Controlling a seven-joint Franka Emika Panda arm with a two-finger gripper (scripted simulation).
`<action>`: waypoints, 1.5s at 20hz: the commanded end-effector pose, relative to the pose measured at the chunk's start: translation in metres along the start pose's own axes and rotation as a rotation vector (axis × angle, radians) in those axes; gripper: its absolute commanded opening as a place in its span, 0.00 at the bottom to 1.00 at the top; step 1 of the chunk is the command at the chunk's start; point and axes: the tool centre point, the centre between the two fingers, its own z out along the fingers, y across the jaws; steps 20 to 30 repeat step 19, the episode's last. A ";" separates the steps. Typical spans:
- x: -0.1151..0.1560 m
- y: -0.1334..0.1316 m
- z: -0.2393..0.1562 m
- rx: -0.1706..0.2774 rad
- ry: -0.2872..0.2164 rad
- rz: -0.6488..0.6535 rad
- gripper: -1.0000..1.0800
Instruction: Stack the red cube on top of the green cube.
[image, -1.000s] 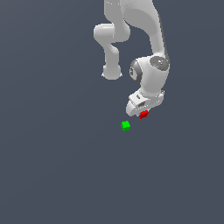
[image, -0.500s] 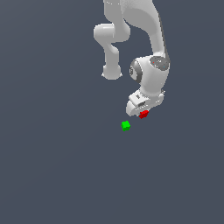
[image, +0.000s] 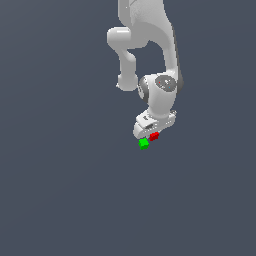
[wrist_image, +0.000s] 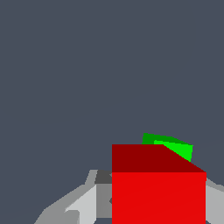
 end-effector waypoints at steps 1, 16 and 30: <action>-0.004 0.018 0.012 -0.001 0.000 0.000 0.00; -0.006 0.041 0.029 0.000 0.001 0.001 0.96; -0.006 0.041 0.029 0.000 0.001 0.001 0.96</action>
